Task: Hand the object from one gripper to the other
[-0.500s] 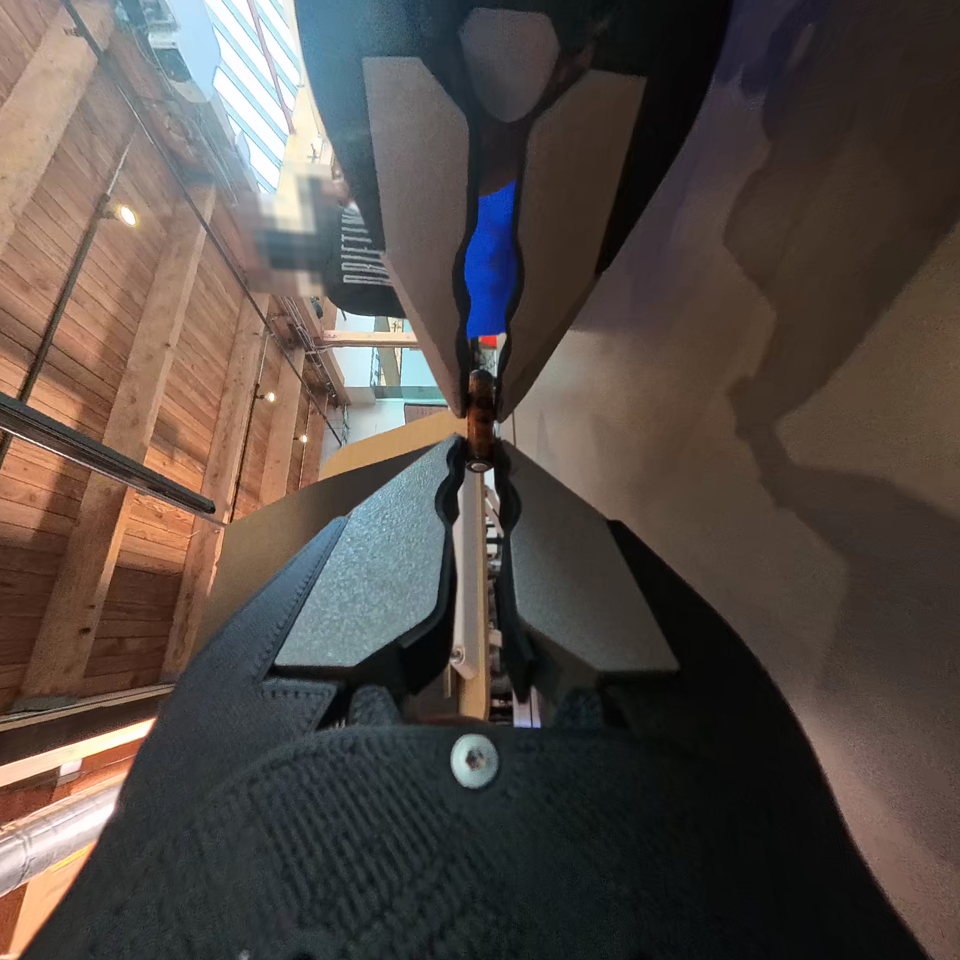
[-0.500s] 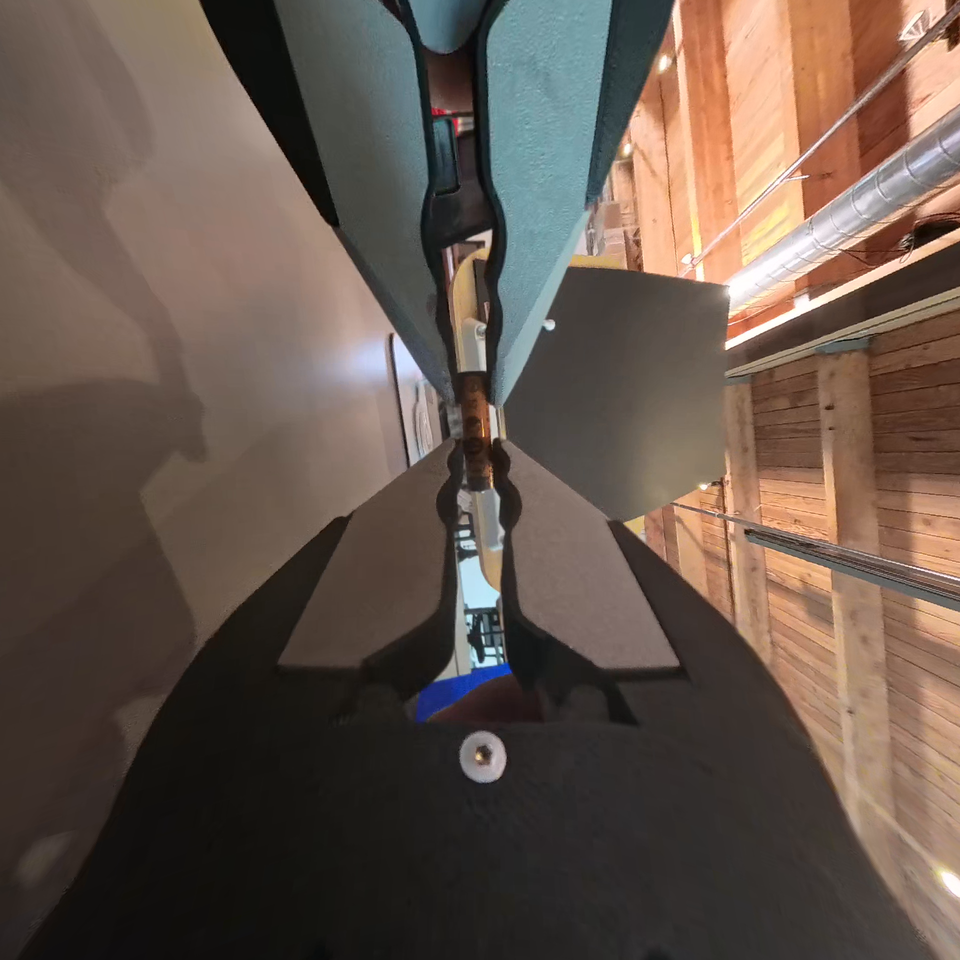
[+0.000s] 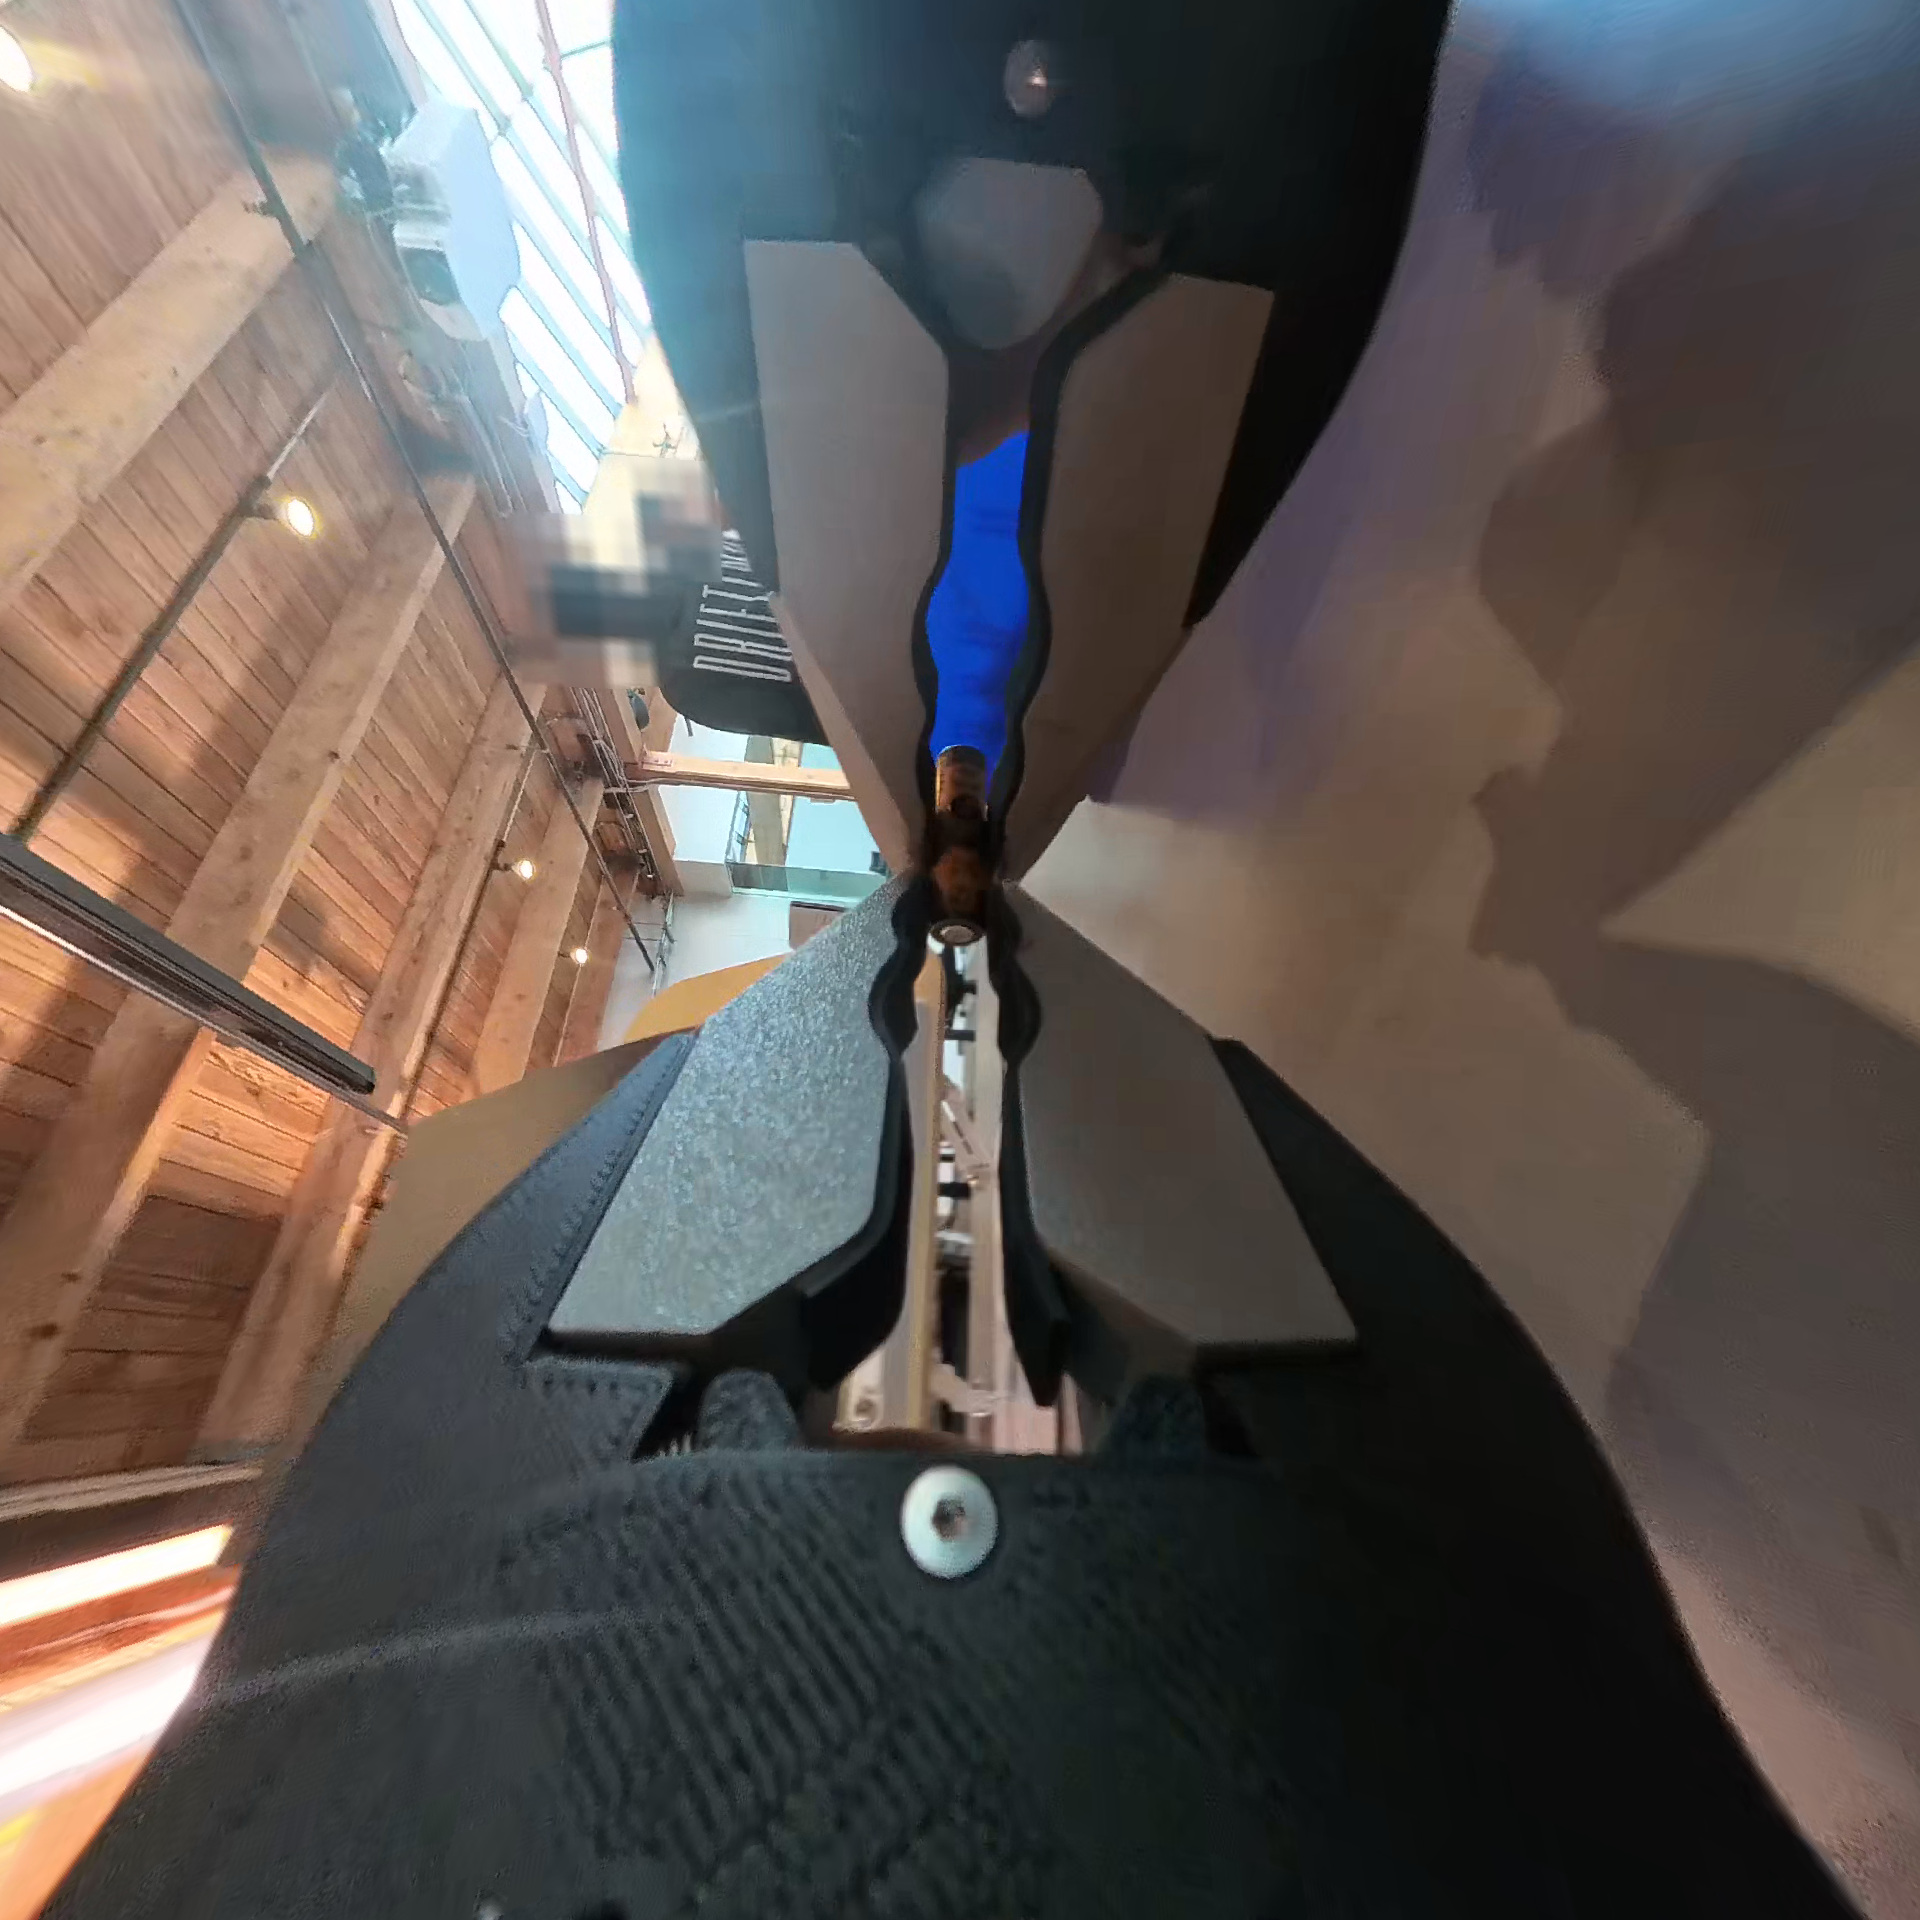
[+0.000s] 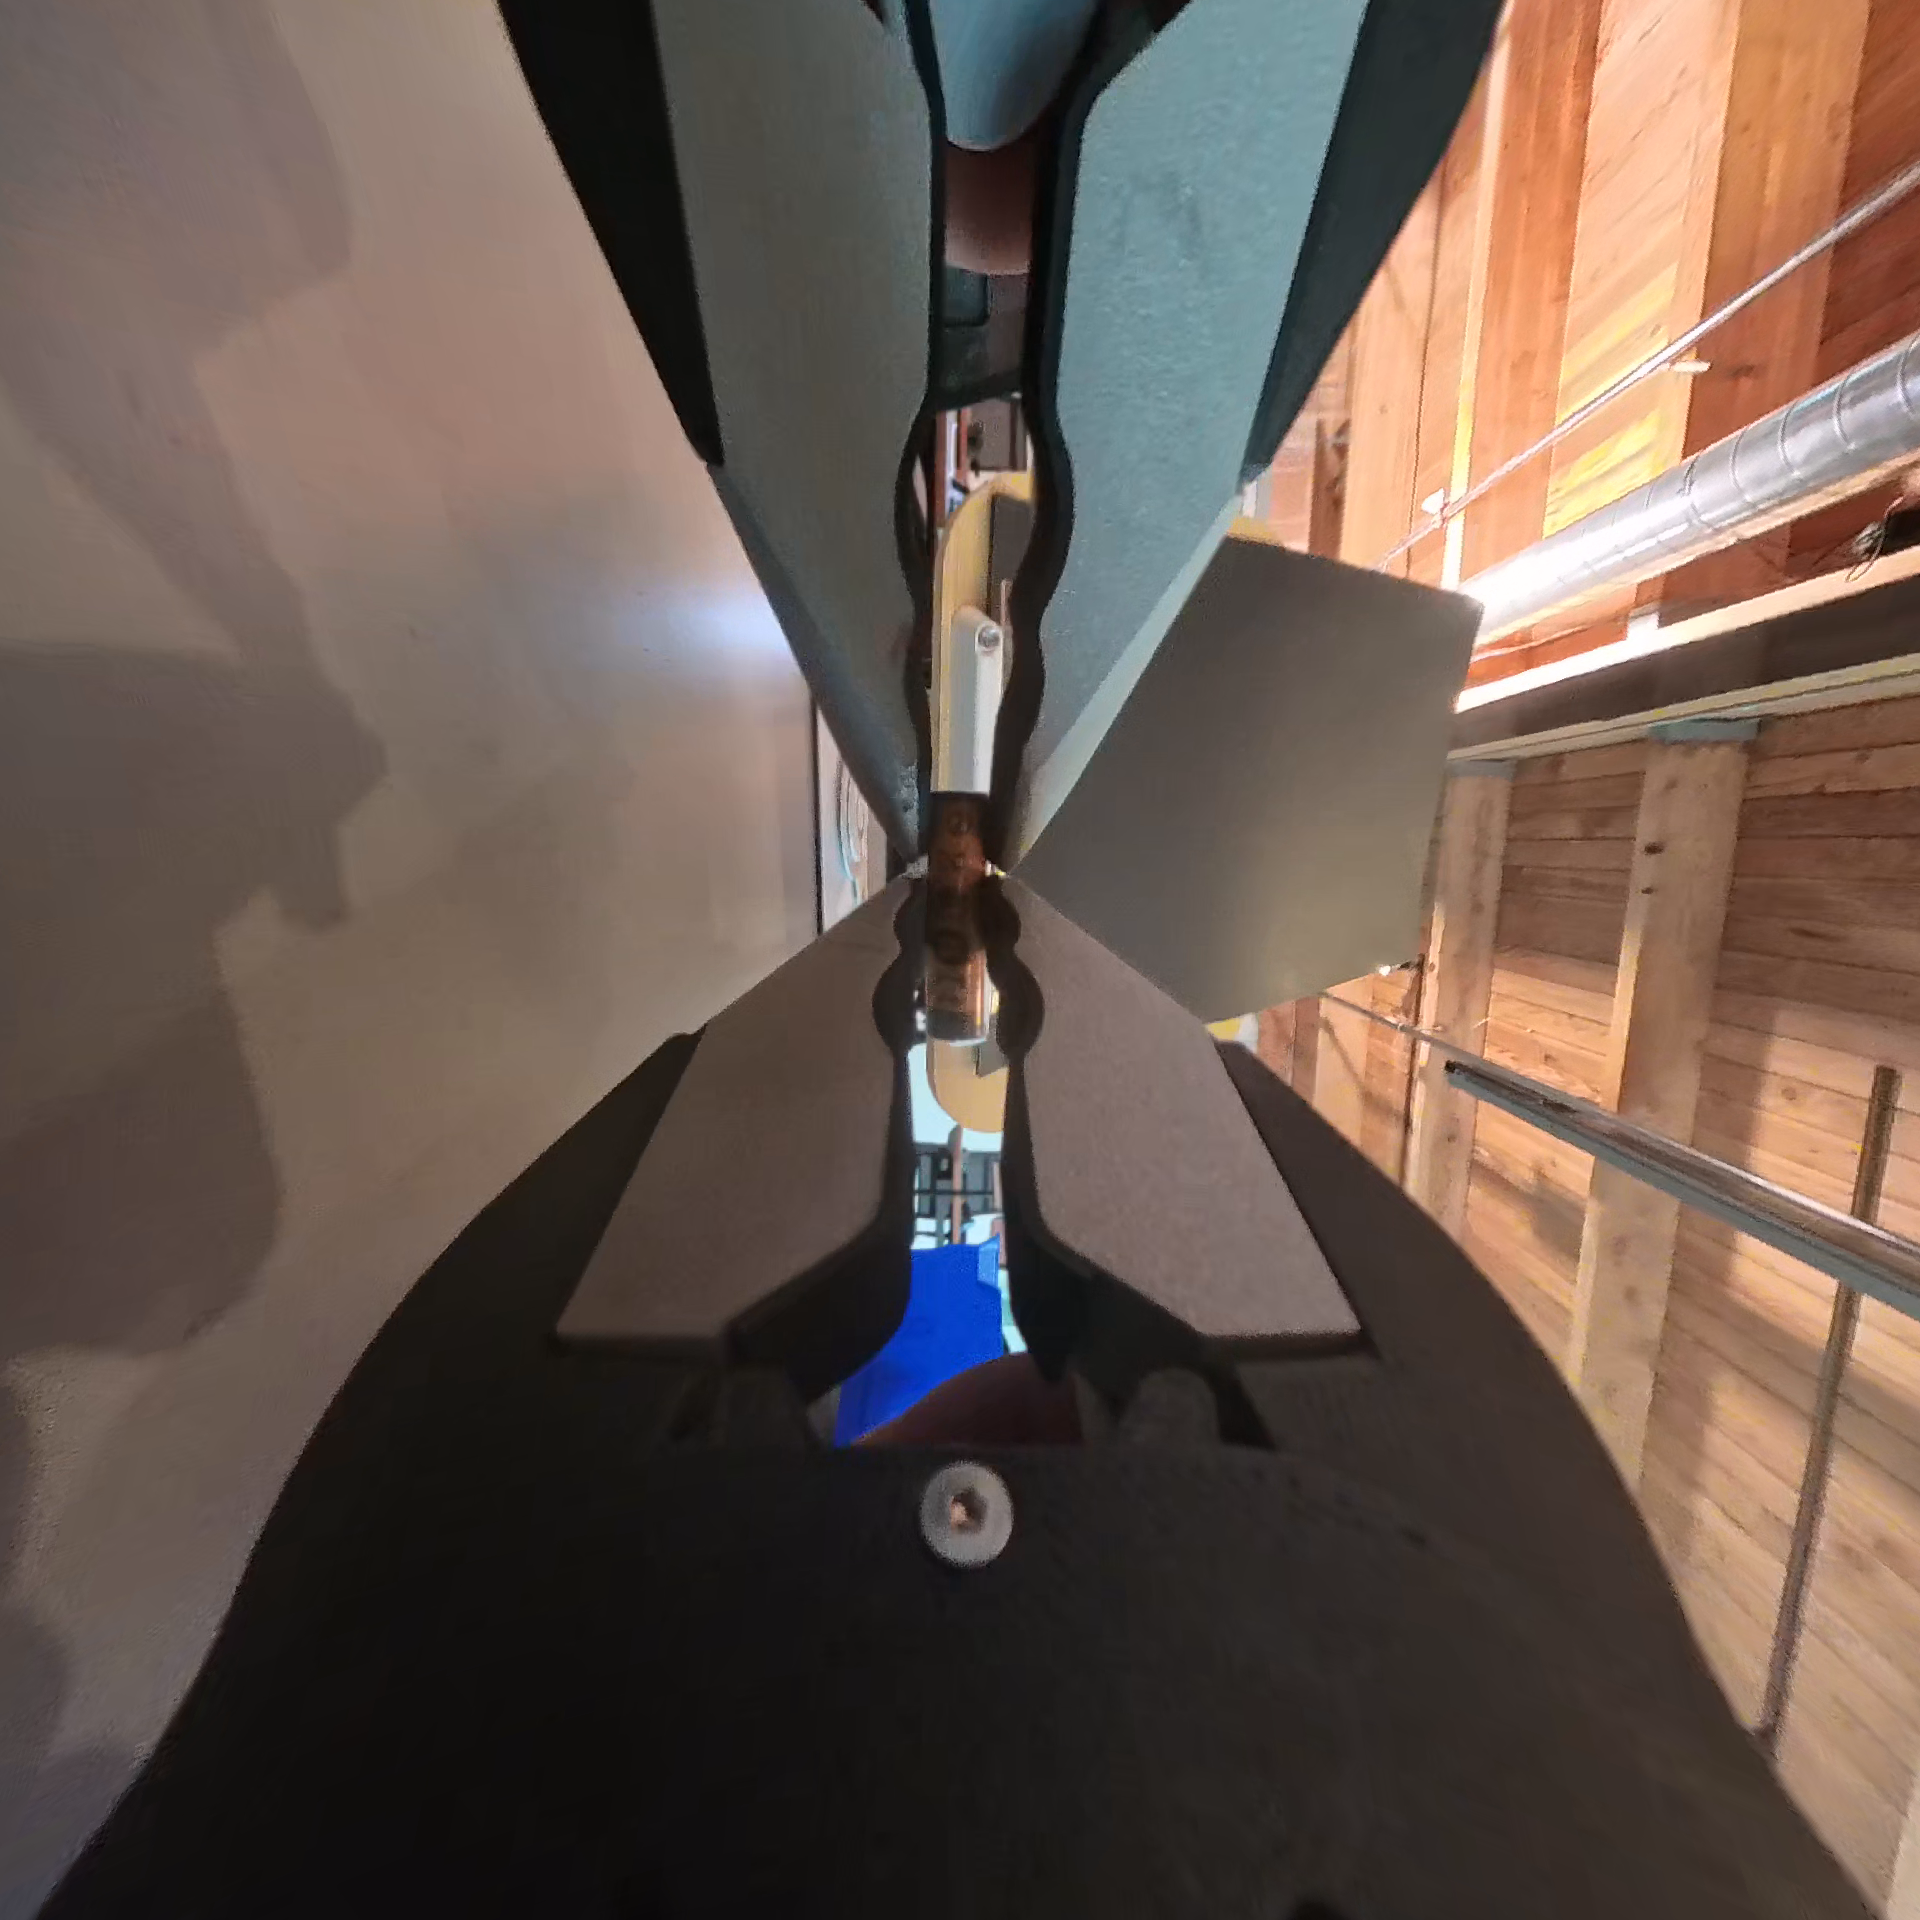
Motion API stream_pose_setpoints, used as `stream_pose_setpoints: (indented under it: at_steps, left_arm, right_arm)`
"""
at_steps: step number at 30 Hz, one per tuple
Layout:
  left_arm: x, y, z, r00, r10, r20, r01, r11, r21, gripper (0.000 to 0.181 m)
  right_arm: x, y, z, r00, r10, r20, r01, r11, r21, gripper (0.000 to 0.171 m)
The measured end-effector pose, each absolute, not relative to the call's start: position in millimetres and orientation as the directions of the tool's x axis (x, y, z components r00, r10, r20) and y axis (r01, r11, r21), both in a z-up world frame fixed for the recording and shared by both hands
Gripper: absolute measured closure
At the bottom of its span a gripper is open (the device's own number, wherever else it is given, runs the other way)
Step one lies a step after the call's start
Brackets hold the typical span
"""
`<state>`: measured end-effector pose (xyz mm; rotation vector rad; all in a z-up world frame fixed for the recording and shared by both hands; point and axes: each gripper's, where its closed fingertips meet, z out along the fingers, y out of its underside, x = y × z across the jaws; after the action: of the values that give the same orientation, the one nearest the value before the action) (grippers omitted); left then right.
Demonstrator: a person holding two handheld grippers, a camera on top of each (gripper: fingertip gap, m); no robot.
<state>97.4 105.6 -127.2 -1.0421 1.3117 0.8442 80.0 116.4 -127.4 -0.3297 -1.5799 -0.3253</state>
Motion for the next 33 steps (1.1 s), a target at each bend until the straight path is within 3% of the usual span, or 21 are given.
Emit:
stream_pose_setpoints:
  at_steps: [3, 5, 7, 10, 13, 17, 19, 22, 26, 30, 33]
  left_arm:
    - [97.2, 103.7, -115.1, 0.271, -0.108, -0.957, -0.888, 0.357, -0.292, 0.172]
    - [87.7, 105.2, -103.7, 0.395, -0.127, -0.910, -0.845, 0.339, -0.414, 0.162]
    - [73.0, 108.5, -97.1, 0.485, -0.136, -0.864, -0.809, 0.305, -0.503, 0.160]
    - [50.5, 120.1, -106.8, 0.540, -0.159, -0.826, -0.800, 0.207, -0.563, 0.168]
    - [38.1, 132.0, -118.3, 0.547, -0.154, -0.823, -0.815, 0.128, -0.565, 0.172]
    - [31.1, 142.5, -128.1, 0.590, -0.168, -0.790, -0.794, 0.053, -0.605, 0.173]
    - [24.0, 146.3, -135.8, 0.627, -0.183, -0.757, -0.770, 0.005, -0.638, 0.172]
    - [9.4, 150.2, -146.7, 0.652, -0.185, -0.735, -0.755, -0.068, -0.652, 0.171]
    - [0.5, 155.1, -156.2, 0.678, -0.186, -0.711, -0.734, -0.132, -0.666, 0.170]
    - [1.6, 157.6, -169.7, 0.682, -0.209, -0.701, -0.732, -0.190, -0.655, 0.169]
    - [1.1, 153.2, -181.5, 0.698, -0.230, -0.679, -0.715, -0.284, -0.639, 0.163]
  right_arm:
    - [82.5, 116.8, -118.4, -0.017, 0.089, 0.996, 0.427, 0.901, -0.074, 0.165]
    - [90.5, 126.9, -99.6, 0.034, 0.133, 0.991, 0.460, 0.878, -0.134, 0.165]
    - [107.2, 149.0, -66.1, 0.118, 0.218, 0.969, 0.500, 0.830, -0.248, 0.165]
    - [151.7, 226.0, -20.0, 0.244, 0.398, 0.884, 0.645, 0.614, -0.455, 0.164]
    - [203.0, 314.5, -6.6, 0.356, 0.548, 0.757, 0.745, 0.322, -0.583, 0.164]
    - [240.6, 393.5, -41.0, 0.421, 0.653, 0.629, 0.821, 0.021, -0.571, 0.164]
    - [245.5, 408.5, -66.5, 0.455, 0.719, 0.525, 0.820, -0.109, -0.562, 0.140]
    - [242.9, 423.7, -72.8, 0.523, 0.720, 0.456, 0.774, -0.177, -0.608, 0.138]
    - [199.6, 390.2, -45.2, 0.564, 0.761, 0.321, 0.632, -0.148, -0.760, 0.127]
    - [113.5, 269.6, -40.7, 0.251, 0.956, 0.149, 0.525, -0.005, -0.851, 0.127]
    - [62.5, 190.4, -80.8, -0.017, 0.998, 0.053, 0.540, 0.054, -0.840, 0.115]
